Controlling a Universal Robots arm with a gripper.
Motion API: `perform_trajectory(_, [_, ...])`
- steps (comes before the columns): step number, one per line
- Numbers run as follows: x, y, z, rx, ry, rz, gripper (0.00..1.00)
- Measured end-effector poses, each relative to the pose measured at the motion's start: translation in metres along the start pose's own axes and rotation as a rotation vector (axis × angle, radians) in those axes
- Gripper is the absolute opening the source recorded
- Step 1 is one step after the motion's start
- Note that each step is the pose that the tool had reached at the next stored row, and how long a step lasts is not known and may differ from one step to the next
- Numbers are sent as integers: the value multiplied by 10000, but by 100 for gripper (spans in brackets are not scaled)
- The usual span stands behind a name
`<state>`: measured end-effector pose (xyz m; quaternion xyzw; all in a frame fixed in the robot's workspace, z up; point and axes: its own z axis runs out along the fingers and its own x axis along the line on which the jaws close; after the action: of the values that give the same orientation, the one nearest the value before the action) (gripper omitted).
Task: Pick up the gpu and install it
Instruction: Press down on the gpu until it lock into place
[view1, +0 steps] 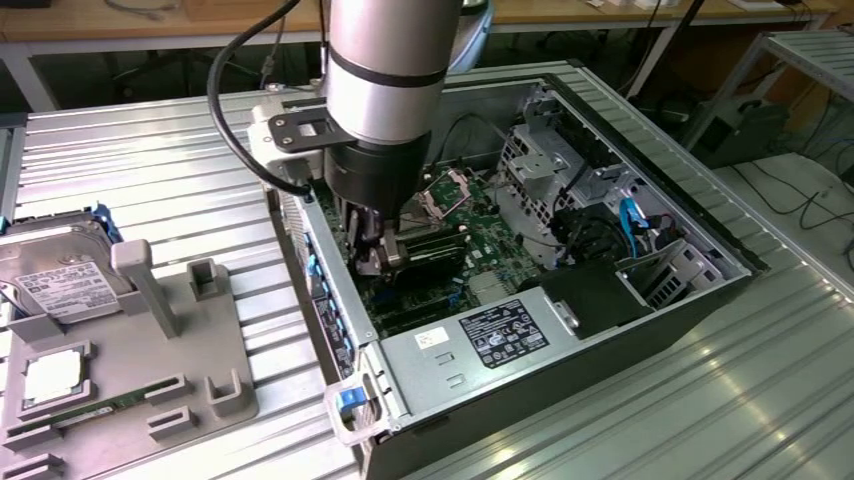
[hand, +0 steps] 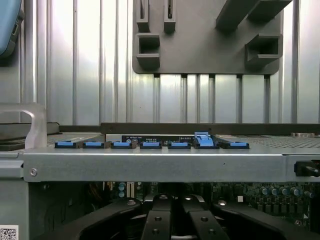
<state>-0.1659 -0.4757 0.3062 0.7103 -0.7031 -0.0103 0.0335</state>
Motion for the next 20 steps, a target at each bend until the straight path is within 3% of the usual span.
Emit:
perform_trajectory(13, [-121, -17, 102, -7, 14, -12, 11])
perform_trajectory(20, [-124, -196, 97, -13, 18, -12, 11])
